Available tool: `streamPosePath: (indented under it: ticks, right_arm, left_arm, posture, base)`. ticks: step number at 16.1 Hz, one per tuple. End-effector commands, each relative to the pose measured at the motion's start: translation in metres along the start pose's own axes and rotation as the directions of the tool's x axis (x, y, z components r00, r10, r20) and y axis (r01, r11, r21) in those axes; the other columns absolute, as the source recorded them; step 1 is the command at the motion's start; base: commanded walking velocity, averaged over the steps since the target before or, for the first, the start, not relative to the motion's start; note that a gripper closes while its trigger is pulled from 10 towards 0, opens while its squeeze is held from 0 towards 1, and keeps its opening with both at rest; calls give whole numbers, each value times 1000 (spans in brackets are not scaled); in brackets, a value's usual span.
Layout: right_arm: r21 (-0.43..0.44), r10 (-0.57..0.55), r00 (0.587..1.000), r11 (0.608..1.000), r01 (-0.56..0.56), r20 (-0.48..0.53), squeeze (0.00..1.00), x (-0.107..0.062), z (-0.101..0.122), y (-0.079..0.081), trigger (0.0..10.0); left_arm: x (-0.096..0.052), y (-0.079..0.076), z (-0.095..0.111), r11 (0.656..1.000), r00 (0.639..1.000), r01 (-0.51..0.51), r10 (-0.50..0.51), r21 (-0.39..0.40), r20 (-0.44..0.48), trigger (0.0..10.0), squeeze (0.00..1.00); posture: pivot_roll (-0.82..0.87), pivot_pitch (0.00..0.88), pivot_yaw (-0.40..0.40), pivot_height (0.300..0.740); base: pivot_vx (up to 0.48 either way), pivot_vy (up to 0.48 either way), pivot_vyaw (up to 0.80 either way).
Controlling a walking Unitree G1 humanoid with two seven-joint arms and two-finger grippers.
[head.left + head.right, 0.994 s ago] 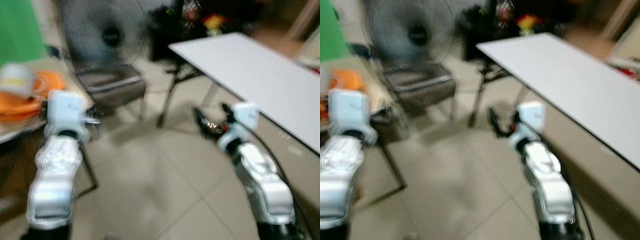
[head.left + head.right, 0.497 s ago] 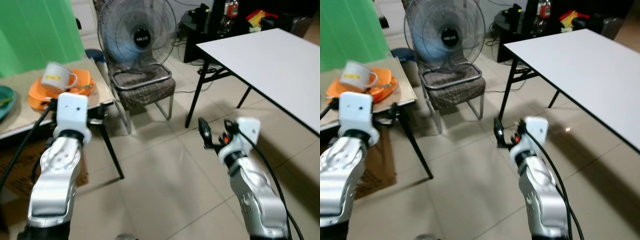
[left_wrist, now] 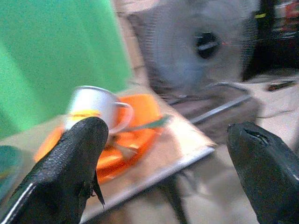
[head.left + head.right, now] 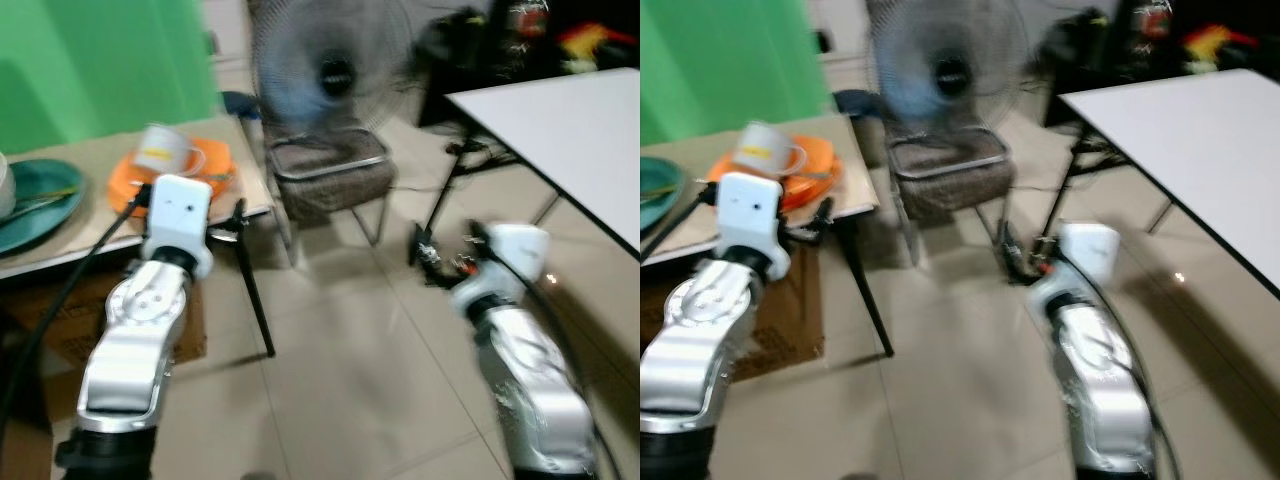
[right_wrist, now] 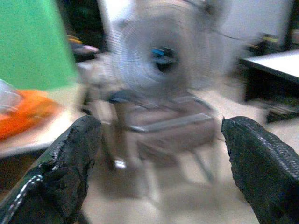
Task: Setting the table
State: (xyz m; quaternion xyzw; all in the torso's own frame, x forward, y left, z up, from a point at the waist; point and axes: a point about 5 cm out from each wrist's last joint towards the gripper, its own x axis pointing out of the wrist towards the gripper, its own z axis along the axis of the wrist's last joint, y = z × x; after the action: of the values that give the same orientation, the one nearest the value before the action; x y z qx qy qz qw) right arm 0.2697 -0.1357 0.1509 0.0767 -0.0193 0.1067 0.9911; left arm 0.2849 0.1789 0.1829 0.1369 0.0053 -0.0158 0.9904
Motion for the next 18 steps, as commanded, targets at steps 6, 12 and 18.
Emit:
streamPosePath:
  ticks: [6,12,18]
  right_arm:
    - [1,44,999,999,-44,-23,0,12,-3,-6,10000]
    - [39,118,992,992,-117,-34,0,21,-9,5,10000]
    - [49,-14,1000,999,15,-14,0,11,-5,-14,10000]
  left_arm:
    - [-11,-3,6,999,999,-8,6,33,34,10000,0]
    - [-20,6,7,997,999,-40,38,68,32,10000,0]
    - [-5,-14,8,987,989,146,-148,62,25,10000,0]
  posture:
    - [137,0,-48,740]
    - [186,0,-73,740]
    - [119,0,25,740]
  base:
    - [312,0,800]
    - [311,0,800]
    - [299,0,400]
